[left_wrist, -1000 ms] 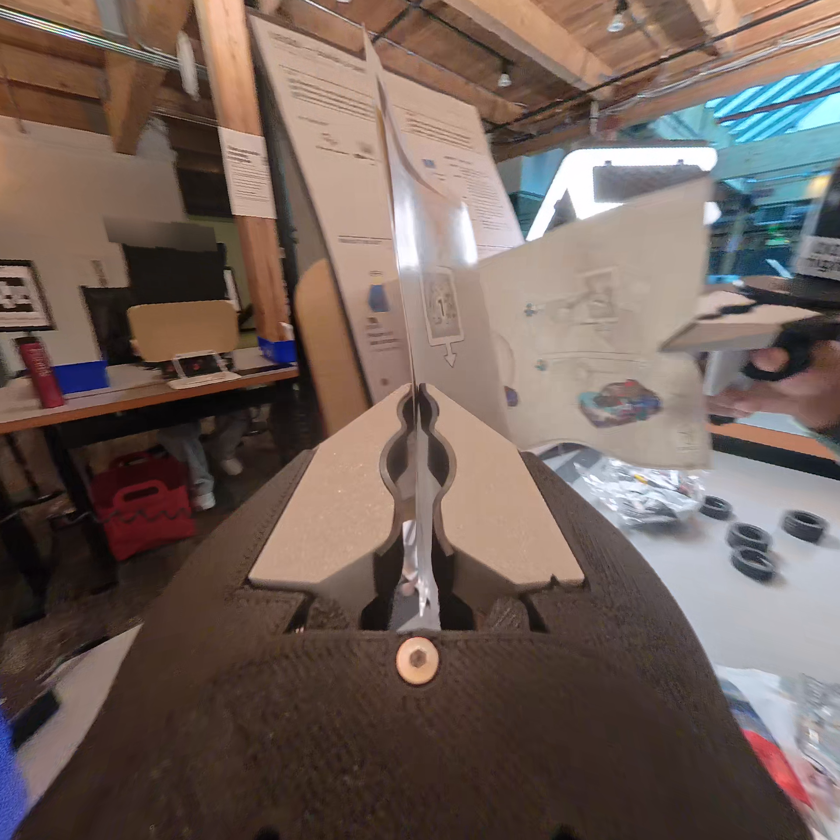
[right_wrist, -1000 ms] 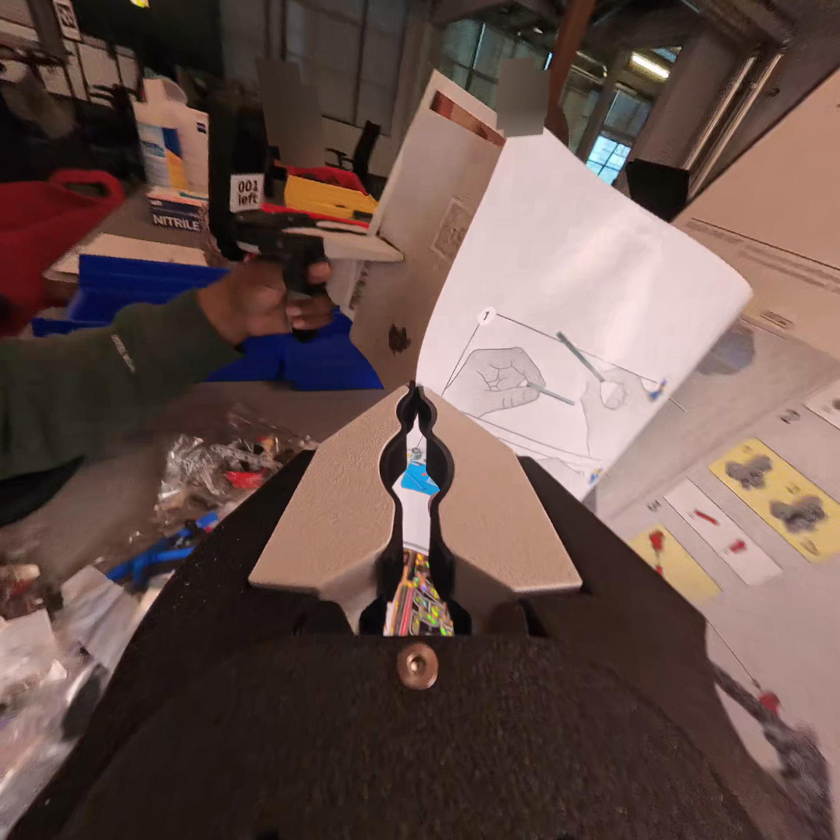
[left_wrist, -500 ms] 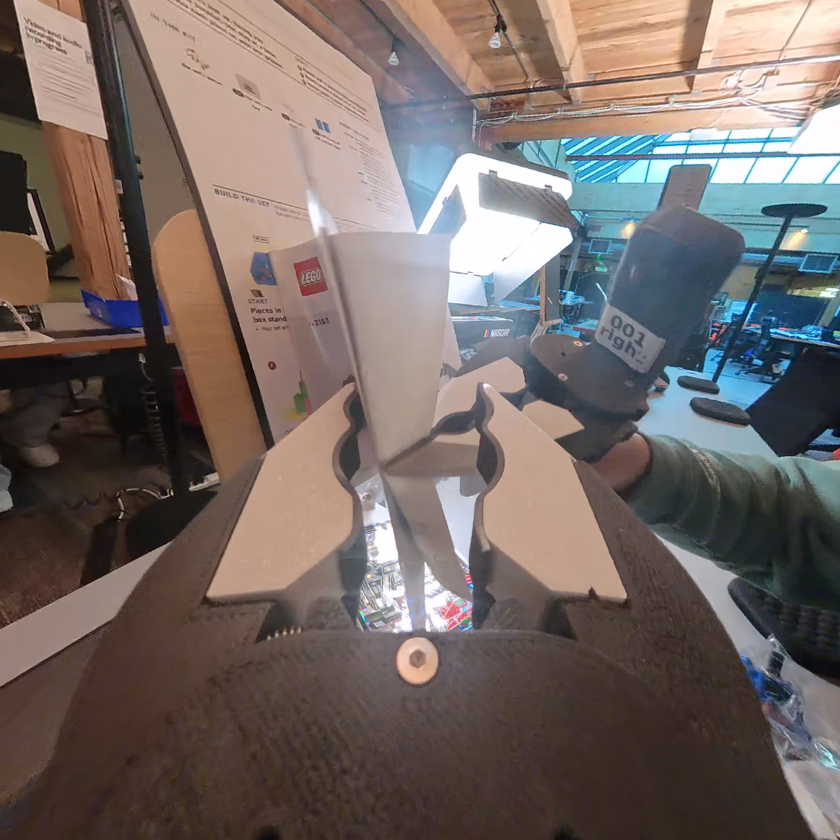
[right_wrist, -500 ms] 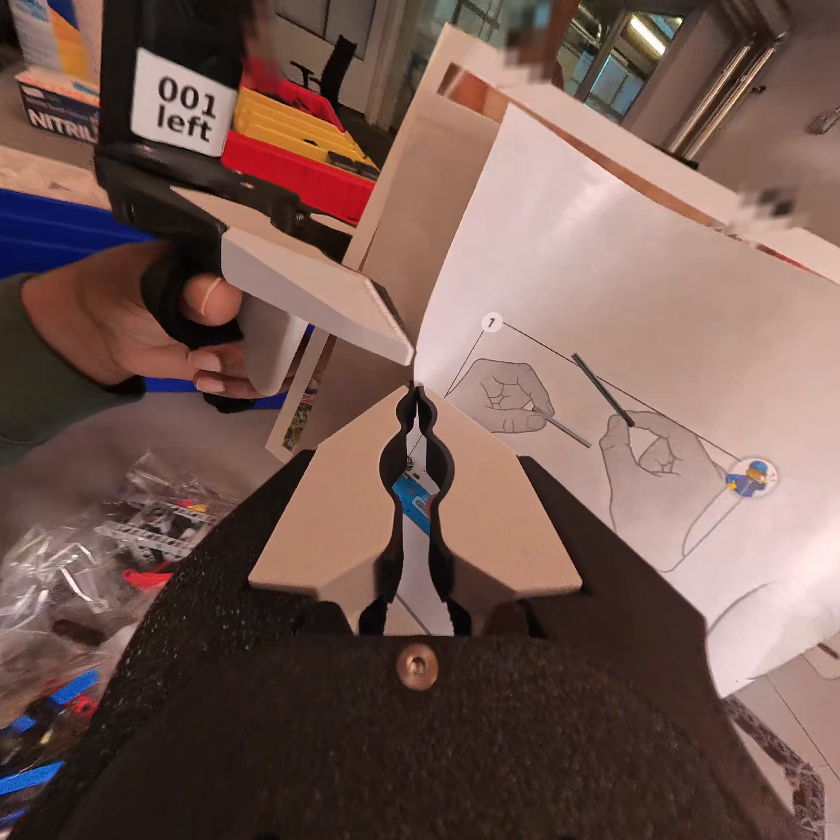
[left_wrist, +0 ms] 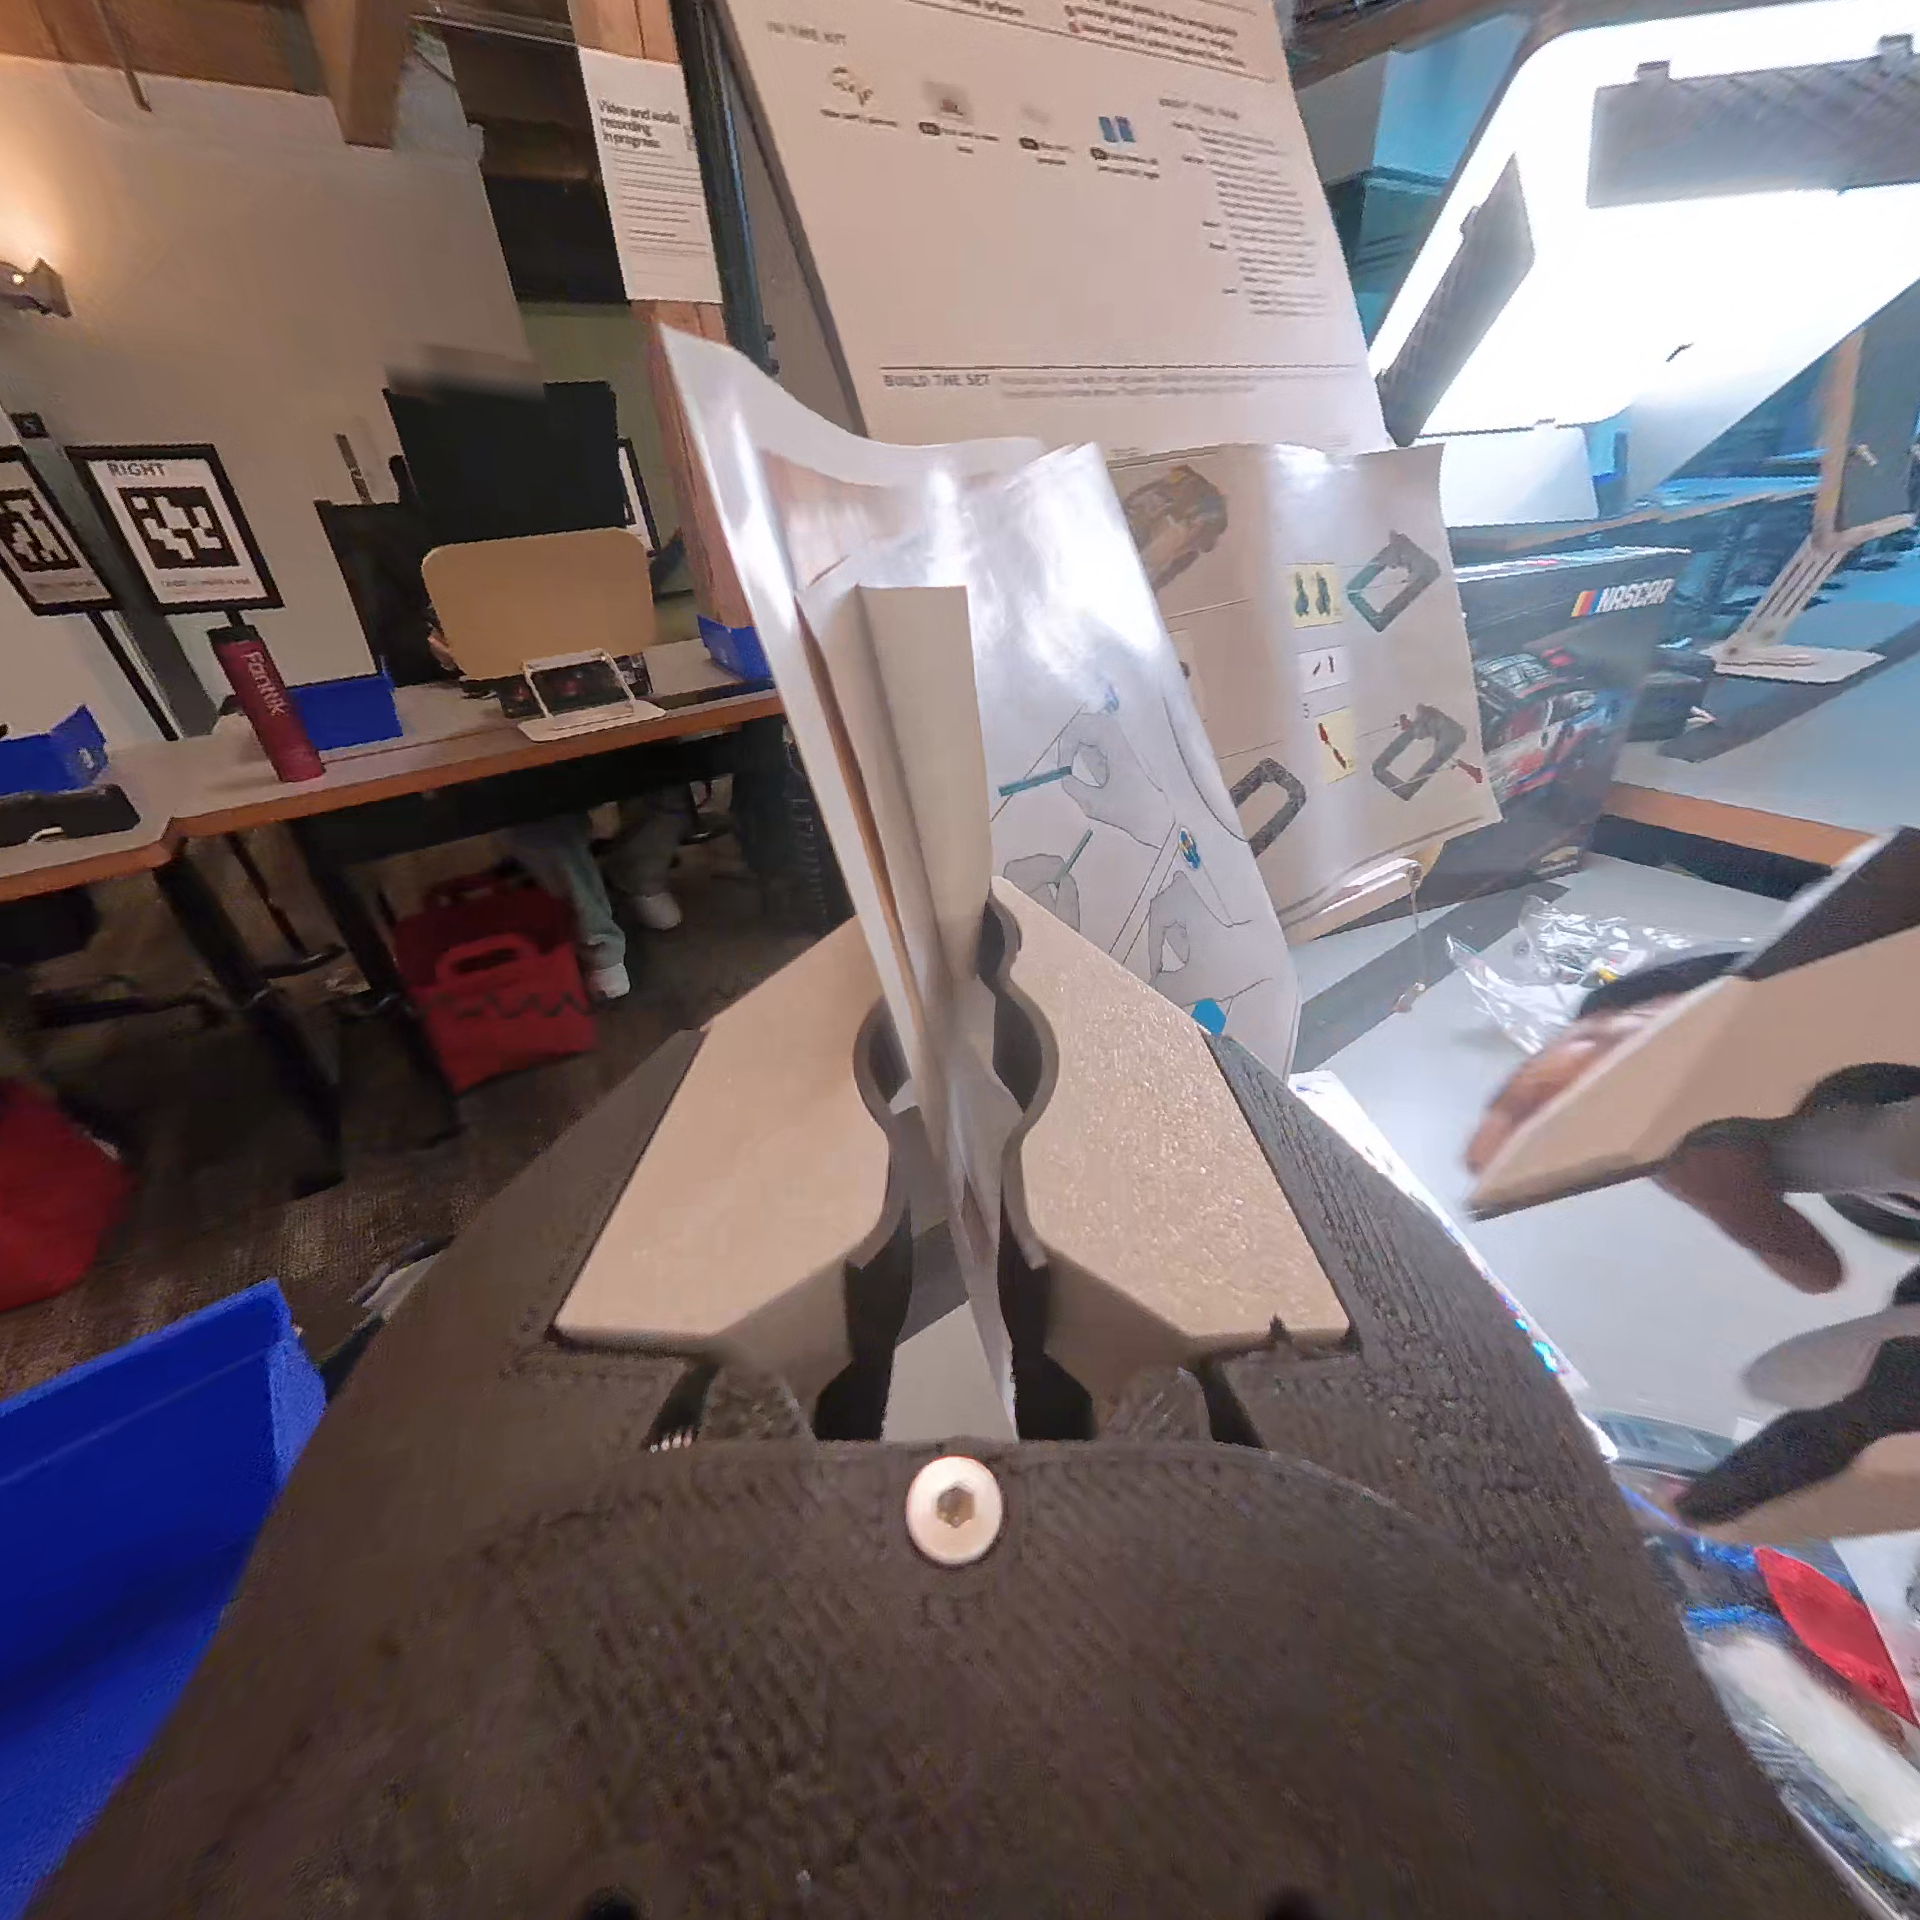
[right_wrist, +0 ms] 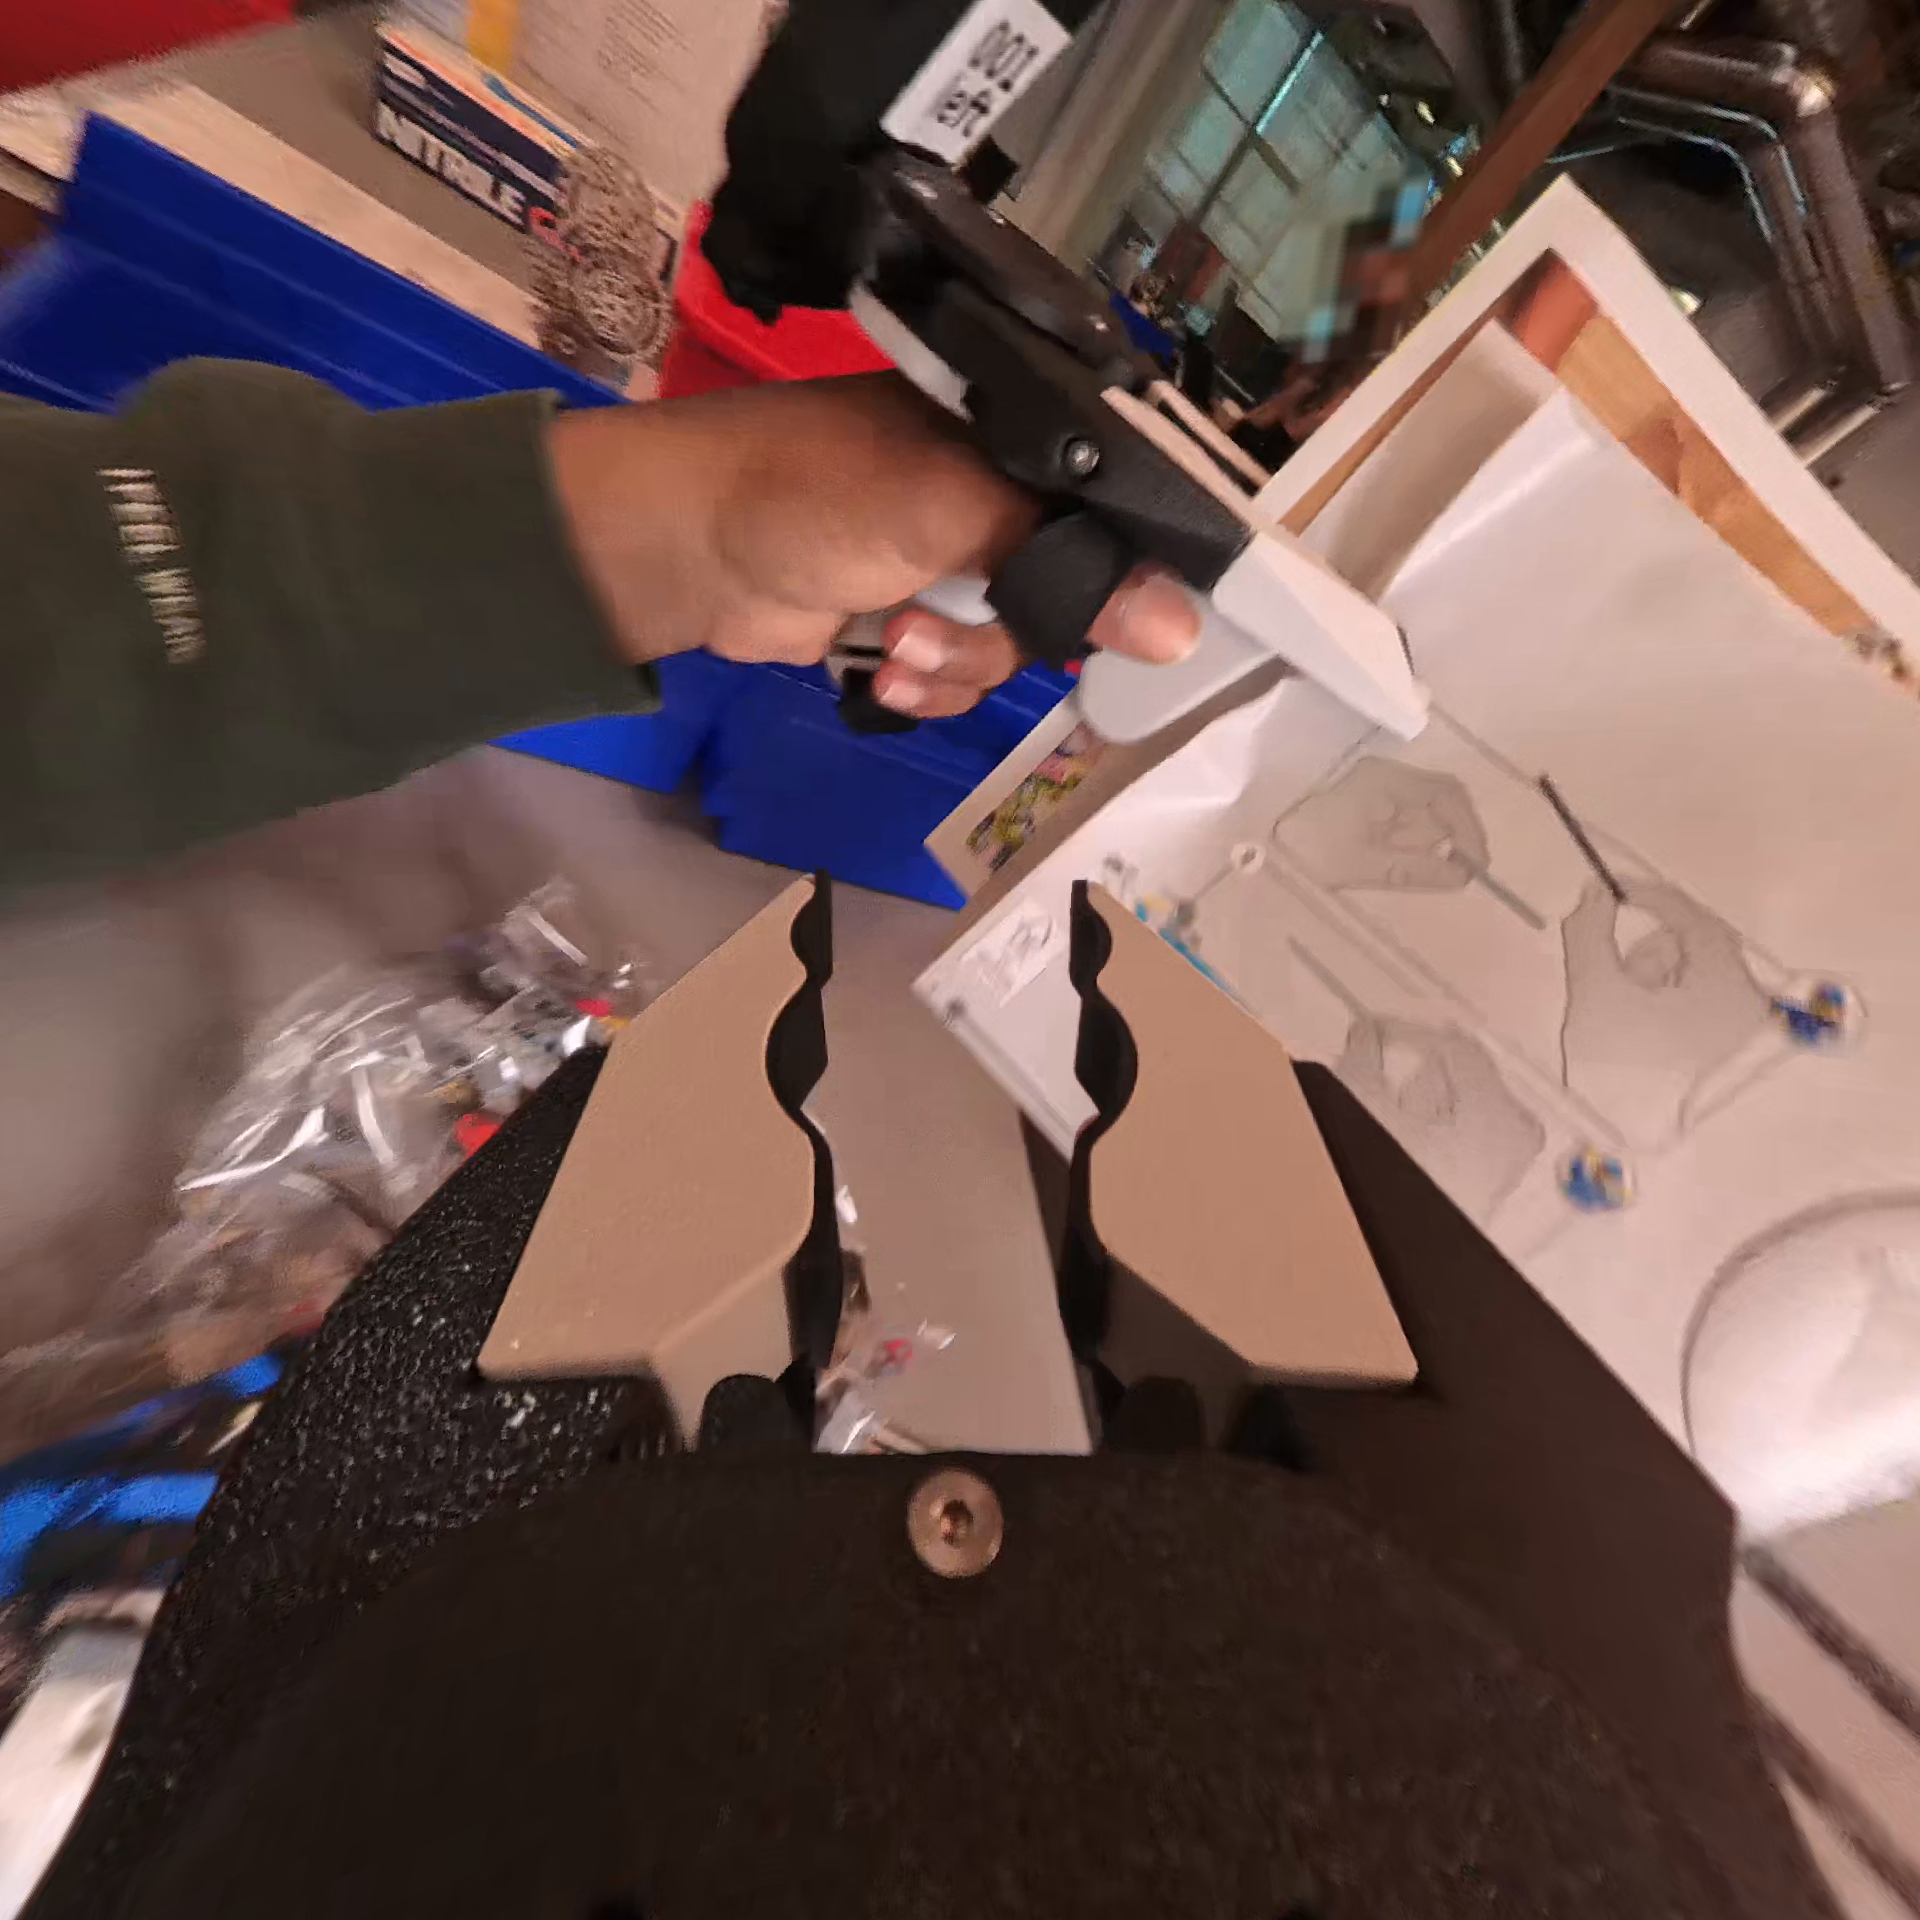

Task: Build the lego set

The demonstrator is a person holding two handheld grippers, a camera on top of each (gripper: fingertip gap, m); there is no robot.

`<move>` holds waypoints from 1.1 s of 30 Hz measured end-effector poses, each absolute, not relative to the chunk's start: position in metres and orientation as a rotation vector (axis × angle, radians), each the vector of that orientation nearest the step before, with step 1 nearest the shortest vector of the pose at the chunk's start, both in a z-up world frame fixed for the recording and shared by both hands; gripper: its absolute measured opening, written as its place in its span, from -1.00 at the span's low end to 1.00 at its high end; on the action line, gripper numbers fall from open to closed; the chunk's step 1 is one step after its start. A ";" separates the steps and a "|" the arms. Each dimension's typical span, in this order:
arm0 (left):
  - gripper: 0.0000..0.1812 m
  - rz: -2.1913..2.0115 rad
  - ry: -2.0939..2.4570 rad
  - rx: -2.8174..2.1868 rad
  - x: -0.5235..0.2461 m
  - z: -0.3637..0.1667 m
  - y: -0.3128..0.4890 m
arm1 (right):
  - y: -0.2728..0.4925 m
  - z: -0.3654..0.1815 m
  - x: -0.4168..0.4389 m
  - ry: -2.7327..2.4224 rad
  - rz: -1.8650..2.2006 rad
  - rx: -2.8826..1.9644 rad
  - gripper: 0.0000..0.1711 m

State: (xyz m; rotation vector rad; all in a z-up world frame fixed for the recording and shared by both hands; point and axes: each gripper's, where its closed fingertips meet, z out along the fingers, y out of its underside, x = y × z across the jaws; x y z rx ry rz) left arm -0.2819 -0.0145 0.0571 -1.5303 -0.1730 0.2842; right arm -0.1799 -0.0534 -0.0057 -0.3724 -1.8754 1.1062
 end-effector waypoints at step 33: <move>-0.78 -0.076 -0.193 -1.410 -0.295 0.052 -0.034 | 0.107 -0.019 -0.257 -1.509 0.832 -0.862 -0.79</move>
